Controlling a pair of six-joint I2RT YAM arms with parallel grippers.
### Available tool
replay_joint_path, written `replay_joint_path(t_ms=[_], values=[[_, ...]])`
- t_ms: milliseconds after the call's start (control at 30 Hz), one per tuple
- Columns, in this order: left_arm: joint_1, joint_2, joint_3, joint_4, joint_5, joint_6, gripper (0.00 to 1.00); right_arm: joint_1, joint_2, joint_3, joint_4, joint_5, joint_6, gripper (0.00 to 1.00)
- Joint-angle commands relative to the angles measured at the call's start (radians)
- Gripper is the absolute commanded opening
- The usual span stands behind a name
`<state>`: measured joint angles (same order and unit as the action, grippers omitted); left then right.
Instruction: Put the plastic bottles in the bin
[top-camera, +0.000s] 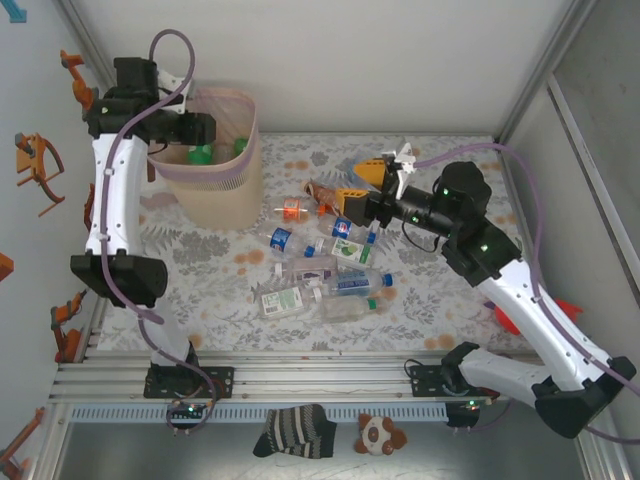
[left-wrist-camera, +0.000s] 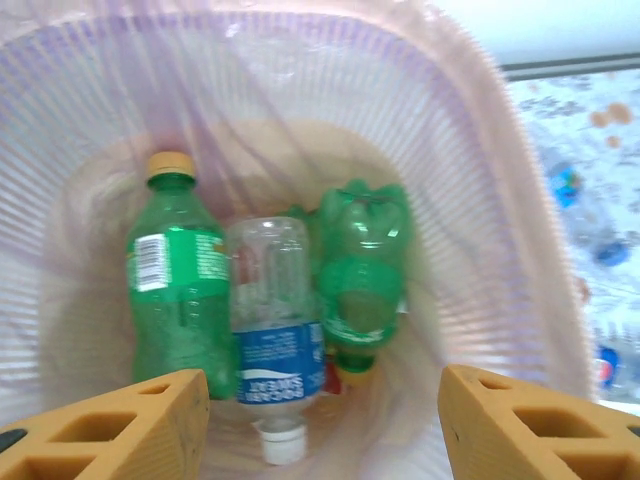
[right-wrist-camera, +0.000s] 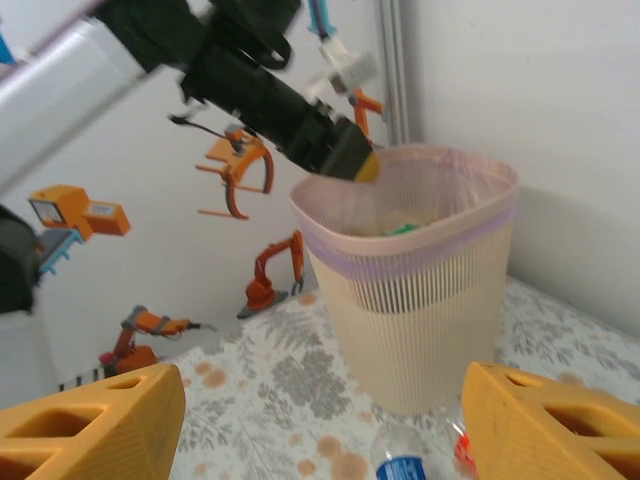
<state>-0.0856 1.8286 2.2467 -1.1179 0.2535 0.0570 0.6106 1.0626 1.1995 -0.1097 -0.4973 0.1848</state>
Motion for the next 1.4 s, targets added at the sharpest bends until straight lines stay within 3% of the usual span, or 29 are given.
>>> replay_joint_path(t_ms=[0,300,400,600,833,1367], values=[[-0.003,-0.107,-0.107,0.141,0.164,-0.077,0.61,0.003,0.024,0.034,-0.096,0.082,-0.044,0.72],[-0.003,-0.418,-0.575,0.594,0.392,-0.252,0.62,0.003,0.109,0.088,-0.318,0.328,-0.084,0.72],[-0.003,-0.484,-0.672,0.671,0.437,-0.286,0.63,0.000,0.160,0.124,-0.395,0.403,-0.062,0.73],[-0.003,-0.573,-0.804,0.709,0.449,-0.312,0.63,-0.008,0.314,0.229,-0.525,0.436,-0.095,0.73],[-0.009,-0.656,-0.922,0.720,0.464,-0.335,0.63,-0.023,0.541,0.368,-0.550,0.426,-0.196,0.73],[-0.016,-0.750,-0.968,0.649,0.451,-0.338,0.63,-0.054,1.039,0.680,-0.566,0.486,-0.349,0.69]])
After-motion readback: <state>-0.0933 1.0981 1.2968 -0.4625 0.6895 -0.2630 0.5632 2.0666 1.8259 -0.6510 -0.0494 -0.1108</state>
